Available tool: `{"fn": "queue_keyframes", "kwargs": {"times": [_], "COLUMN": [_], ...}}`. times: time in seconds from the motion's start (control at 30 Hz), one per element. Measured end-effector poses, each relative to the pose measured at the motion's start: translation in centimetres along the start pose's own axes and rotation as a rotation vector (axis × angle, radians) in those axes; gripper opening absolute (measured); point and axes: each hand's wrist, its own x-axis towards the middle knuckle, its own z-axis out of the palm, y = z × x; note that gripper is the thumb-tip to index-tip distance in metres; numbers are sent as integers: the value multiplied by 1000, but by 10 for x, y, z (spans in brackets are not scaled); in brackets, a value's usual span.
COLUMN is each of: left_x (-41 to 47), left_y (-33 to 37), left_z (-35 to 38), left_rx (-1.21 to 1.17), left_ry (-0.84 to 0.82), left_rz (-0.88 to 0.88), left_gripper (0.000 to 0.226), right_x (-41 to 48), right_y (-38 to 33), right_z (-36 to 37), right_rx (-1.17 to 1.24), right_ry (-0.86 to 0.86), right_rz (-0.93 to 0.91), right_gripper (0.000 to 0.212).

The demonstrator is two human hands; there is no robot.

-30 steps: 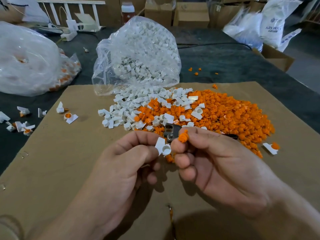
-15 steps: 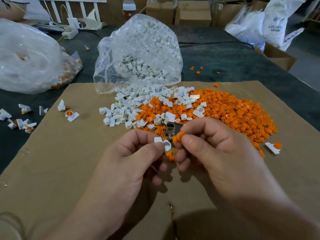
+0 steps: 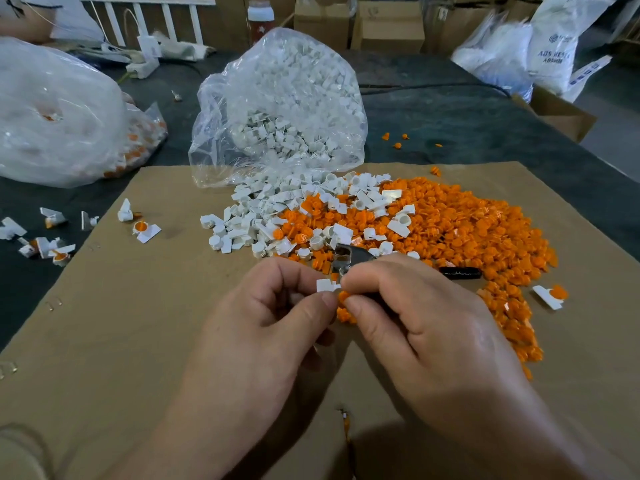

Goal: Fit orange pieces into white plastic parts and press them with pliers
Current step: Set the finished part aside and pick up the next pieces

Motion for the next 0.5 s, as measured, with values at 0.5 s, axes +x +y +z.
{"fn": "queue_keyframes", "kwargs": {"times": [0.5], "left_x": [4], "left_y": [-7], "left_z": [-1], "left_rx": [-151], "left_ry": [-103], "left_rz": [-35], "left_gripper": [17], "right_x": [-1], "right_y": [-1], "right_z": [-1], "right_rx": [-20], "right_ry": [-34], "right_rz": [-48], "right_gripper": [12]}}
